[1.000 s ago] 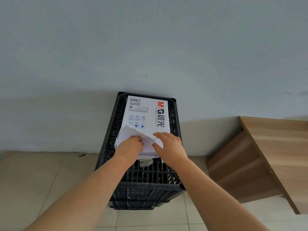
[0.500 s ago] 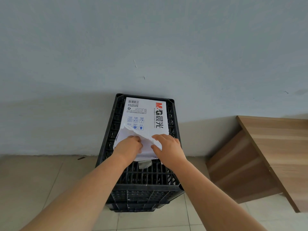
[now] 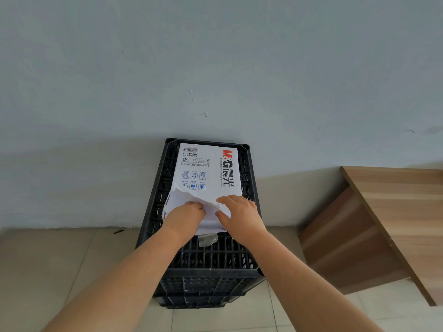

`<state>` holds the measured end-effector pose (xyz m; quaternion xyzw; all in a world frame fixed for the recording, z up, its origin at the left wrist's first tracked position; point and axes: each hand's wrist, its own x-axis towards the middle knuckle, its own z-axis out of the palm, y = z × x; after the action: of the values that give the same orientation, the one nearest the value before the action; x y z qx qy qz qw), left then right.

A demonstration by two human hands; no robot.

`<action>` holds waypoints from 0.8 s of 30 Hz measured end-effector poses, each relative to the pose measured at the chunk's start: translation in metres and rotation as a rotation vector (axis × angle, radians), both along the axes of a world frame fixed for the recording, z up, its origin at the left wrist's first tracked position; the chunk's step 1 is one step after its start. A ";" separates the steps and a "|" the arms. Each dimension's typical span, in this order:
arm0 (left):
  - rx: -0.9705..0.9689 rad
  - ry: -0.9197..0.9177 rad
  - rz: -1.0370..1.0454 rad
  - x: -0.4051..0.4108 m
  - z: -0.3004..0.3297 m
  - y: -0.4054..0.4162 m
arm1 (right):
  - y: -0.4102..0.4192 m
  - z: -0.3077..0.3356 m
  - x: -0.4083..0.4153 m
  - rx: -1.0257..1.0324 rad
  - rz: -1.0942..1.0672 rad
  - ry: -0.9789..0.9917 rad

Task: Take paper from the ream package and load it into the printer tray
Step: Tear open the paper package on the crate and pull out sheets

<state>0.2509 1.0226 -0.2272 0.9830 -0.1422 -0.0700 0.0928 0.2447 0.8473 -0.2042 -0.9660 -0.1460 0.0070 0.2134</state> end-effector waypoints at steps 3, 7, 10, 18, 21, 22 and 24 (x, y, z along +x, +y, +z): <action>0.037 -0.073 -0.072 -0.010 -0.007 0.006 | -0.001 -0.001 0.000 0.008 0.005 -0.004; 0.052 -0.169 -0.118 -0.027 -0.010 0.010 | -0.004 -0.006 -0.003 -0.003 0.018 0.017; 0.008 -0.136 -0.085 -0.036 -0.008 0.009 | -0.009 -0.011 -0.010 0.007 0.021 0.024; -0.005 -0.168 -0.038 -0.058 -0.004 0.005 | -0.027 -0.015 -0.036 0.236 -0.247 0.094; 0.014 -0.212 -0.053 -0.063 -0.006 0.005 | -0.029 -0.015 -0.045 0.252 -0.364 0.168; 0.012 -0.223 -0.060 -0.065 -0.005 0.006 | -0.029 -0.016 -0.048 0.256 -0.386 0.198; -0.006 -0.244 -0.083 -0.071 -0.004 0.007 | -0.029 -0.018 -0.055 0.284 -0.422 0.255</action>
<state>0.1795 1.0295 -0.2313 0.9772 -0.1931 0.0468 0.0746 0.1901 0.8179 -0.2217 -0.9268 0.0868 0.0632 0.3600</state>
